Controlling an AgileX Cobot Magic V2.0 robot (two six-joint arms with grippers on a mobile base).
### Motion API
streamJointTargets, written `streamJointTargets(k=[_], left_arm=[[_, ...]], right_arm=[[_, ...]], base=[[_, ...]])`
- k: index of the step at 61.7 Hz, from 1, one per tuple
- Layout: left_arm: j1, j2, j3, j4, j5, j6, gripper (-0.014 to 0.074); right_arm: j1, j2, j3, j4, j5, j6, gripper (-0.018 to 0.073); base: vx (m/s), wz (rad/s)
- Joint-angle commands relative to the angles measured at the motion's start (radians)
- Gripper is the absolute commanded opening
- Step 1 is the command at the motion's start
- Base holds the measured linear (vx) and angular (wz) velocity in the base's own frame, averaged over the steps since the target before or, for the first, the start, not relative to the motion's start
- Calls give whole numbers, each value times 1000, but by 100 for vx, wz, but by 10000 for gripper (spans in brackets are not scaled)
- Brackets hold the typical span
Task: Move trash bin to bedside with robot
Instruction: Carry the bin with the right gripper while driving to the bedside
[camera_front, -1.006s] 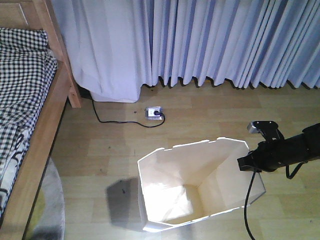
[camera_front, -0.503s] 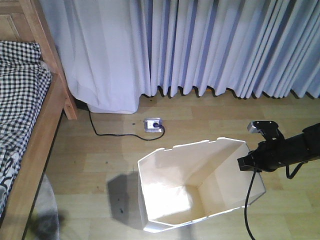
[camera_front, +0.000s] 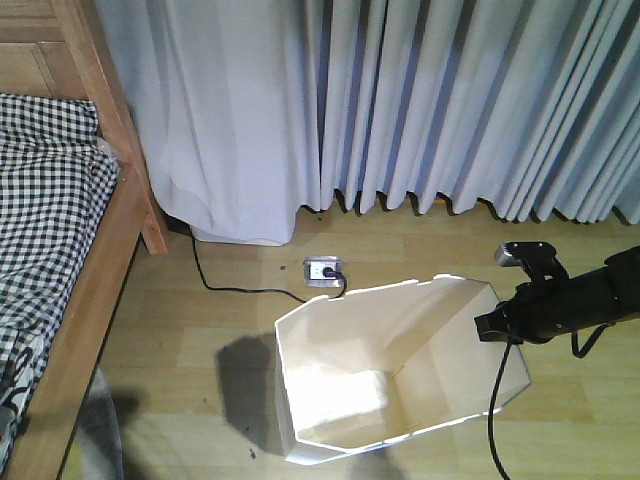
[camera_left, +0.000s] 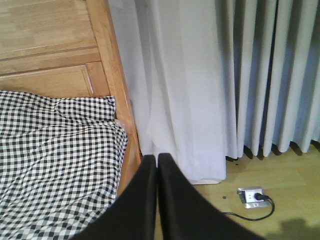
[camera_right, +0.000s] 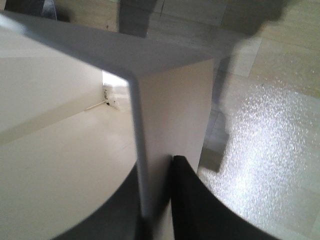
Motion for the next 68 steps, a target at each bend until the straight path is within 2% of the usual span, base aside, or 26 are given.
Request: streamJointTargets(k=[1, 68], left_arm=[[-6, -9, 28, -4, -74, -8, -6], [-6, -9, 28, -4, -74, -8, -6]], right_arm=[[-4, -70, -14, 62, 187, 15, -7], [-4, -70, -14, 62, 187, 15, -7]], base=[[13, 6], [4, 0]])
